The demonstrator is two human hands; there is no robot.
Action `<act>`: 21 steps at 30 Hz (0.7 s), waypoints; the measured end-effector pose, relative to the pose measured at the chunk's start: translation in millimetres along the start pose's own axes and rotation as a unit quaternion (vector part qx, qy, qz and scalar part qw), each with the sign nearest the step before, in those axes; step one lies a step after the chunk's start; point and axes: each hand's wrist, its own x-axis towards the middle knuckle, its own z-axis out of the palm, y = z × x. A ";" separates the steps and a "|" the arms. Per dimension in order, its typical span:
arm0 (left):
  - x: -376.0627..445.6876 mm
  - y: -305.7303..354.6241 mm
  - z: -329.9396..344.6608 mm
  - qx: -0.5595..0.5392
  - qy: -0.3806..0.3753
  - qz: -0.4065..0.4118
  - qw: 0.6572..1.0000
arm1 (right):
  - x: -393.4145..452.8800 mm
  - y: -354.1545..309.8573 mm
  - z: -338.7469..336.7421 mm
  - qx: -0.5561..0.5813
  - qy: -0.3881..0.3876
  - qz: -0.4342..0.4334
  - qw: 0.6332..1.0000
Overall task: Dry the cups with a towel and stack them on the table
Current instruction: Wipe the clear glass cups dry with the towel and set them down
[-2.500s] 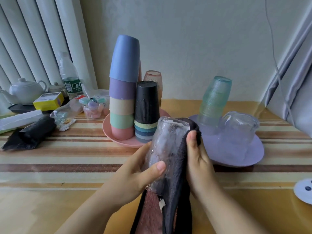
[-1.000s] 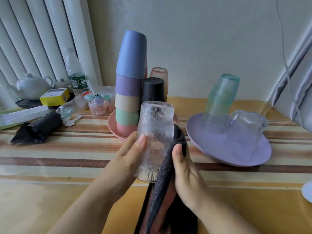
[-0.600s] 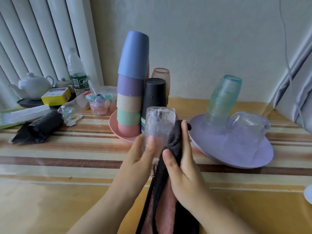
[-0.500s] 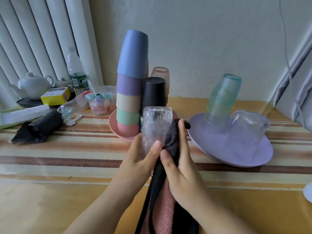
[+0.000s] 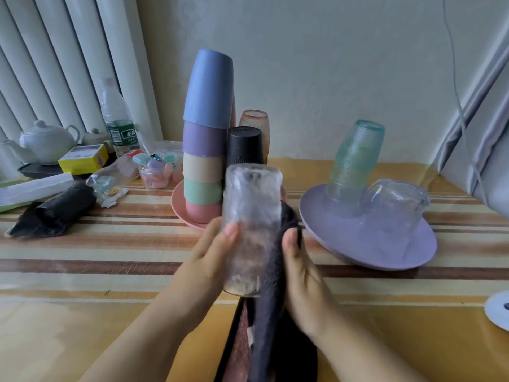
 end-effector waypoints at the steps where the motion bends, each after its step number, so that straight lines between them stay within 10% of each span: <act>1: 0.8 2.2 -2.8 -0.004 0.005 0.011 1.000 | -1.4 -2.4 4.8 -0.012 -0.014 -0.017 1.000; 21: 3.3 -2.9 -3.1 0.069 -0.038 0.017 0.997 | 3.5 1.5 8.8 -0.040 0.063 -0.072 0.995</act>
